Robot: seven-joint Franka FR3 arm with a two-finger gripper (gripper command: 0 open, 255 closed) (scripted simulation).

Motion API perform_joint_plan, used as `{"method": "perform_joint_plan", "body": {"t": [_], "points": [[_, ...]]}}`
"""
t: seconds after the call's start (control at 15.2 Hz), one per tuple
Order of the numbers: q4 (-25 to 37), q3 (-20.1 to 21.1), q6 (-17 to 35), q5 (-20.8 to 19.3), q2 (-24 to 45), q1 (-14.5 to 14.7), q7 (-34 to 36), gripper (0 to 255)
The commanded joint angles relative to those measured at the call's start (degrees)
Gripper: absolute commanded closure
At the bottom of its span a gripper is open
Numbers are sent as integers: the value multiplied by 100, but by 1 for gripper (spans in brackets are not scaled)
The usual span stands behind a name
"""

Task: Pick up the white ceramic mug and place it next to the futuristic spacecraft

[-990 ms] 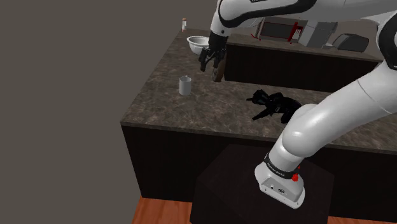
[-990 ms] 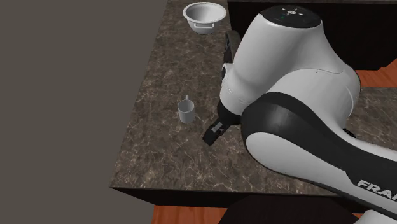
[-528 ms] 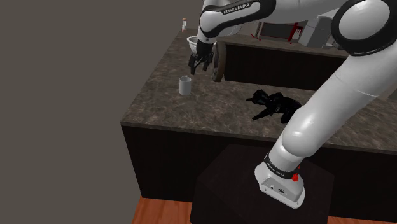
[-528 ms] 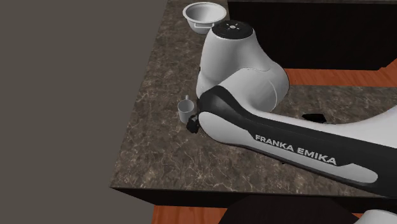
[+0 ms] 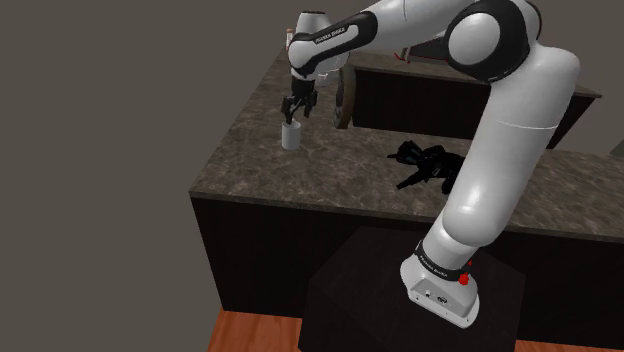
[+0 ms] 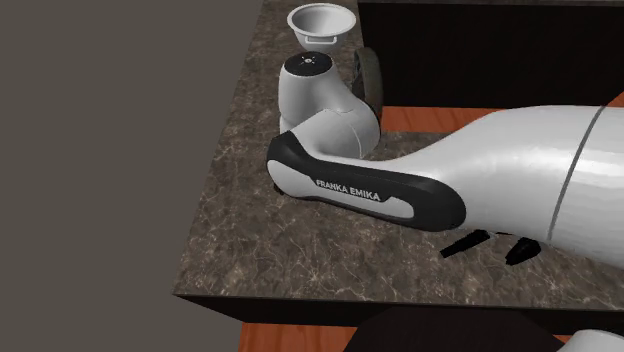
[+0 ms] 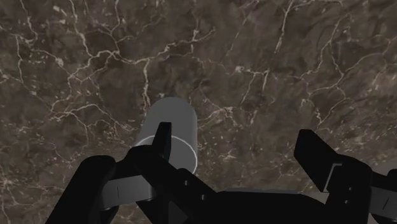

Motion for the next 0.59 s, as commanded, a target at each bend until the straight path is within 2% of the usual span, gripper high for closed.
{"method": "perform_joint_plan", "body": {"t": [0.0,0.4,0.53], "points": [[397,-5,53,1,475,-20,-54,0],[1829,-11,-35,-11,1899,-112,-188,0],[1936,-8,4,-9,2050,-123,-199,0]]}}
